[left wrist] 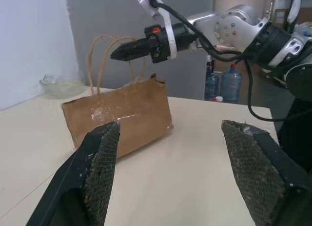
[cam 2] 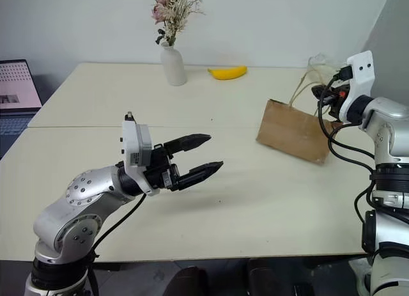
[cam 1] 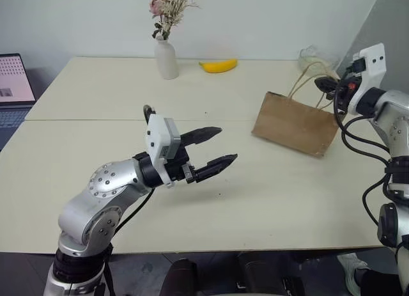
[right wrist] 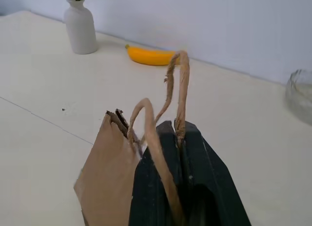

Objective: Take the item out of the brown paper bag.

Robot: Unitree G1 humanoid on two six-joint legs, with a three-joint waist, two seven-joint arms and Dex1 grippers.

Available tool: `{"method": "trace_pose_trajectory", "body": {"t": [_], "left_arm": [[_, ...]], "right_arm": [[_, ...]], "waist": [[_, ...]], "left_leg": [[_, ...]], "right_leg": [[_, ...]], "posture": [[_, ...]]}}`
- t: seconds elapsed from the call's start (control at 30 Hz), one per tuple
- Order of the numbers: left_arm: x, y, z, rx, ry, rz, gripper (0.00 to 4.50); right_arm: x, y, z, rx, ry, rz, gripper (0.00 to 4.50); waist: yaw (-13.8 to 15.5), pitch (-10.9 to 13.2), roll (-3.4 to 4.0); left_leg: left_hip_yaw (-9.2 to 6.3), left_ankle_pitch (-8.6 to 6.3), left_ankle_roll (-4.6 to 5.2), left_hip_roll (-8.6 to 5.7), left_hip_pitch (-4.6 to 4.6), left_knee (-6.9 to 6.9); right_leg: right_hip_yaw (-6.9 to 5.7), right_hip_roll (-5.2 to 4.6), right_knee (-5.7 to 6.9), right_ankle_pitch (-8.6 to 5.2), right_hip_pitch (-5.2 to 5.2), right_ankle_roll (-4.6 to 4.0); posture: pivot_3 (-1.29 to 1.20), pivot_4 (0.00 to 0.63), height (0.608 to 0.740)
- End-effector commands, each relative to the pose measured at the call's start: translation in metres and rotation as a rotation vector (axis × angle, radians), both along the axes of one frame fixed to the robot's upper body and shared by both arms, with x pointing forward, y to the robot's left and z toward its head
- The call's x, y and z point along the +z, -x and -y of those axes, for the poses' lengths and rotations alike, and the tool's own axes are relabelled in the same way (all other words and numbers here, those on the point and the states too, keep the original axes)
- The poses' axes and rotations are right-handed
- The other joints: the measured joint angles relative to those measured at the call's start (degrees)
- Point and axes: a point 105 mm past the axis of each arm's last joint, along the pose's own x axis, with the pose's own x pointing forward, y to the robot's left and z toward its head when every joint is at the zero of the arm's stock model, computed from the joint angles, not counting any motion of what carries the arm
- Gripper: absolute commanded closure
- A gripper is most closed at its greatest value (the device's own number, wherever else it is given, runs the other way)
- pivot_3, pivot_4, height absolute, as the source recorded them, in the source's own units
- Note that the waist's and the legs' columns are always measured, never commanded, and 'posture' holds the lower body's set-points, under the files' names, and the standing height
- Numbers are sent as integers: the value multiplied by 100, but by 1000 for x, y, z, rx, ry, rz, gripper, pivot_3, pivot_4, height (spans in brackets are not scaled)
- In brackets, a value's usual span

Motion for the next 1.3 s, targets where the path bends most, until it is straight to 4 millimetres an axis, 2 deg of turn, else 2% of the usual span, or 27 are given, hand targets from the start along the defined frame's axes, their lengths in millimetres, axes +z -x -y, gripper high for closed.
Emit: {"method": "trace_pose_trajectory", "body": {"t": [0.03,0.2,0.3,0.37,0.53,0.77,0.93,1.3], "left_arm": [[4,0,-13,154,40,52,1000],[-11,9,-27,299,65,-4,1000],[-7,10,-30,360,97,19,1000],[-2,19,-27,345,125,23,1000],[3,27,-27,335,151,21,1000],[5,15,-54,476,128,70,1000],[6,14,-57,488,115,87,1000],[4,12,-58,480,96,100,1000]], "right_arm": [[42,2,-22,63,30,152,4467],[59,-10,-51,113,28,191,4467],[65,-18,-70,156,-5,197,4467],[68,-25,-92,190,-48,198,4467],[67,-34,-137,274,-83,190,4467],[60,-44,-201,347,-173,158,4467],[54,-47,-212,349,-183,147,4467],[34,-47,-216,369,-107,132,4467]], "waist": [[-17,1,2],[-21,3,5],[3,3,5],[4,3,5],[4,4,5],[-12,6,9],[35,6,8],[5,6,9]], "left_leg": [[-2,0,0,0,-1,0],[-4,0,-1,5,1,-1],[-2,0,-1,3,1,1],[-1,0,0,2,2,4],[-1,0,-1,4,-2,0],[-1,0,-1,6,-3,-2],[-7,0,-1,0,-15,1],[-9,0,-1,7,-20,-5]], "right_leg": [[-1,0,1,0,-1,0],[-2,0,6,0,-3,-2],[-2,-1,7,1,-3,-3],[-1,-2,7,1,-1,-2],[-2,-2,5,1,-5,-4],[-3,-1,10,2,-12,-8],[-12,-7,-1,16,-11,-32],[-14,-3,-1,16,-19,-36]], "posture": [[0,150,740],[0,150,740],[0,150,740],[0,150,740],[0,150,740],[0,150,740],[0,150,740],[0,150,740]]}}
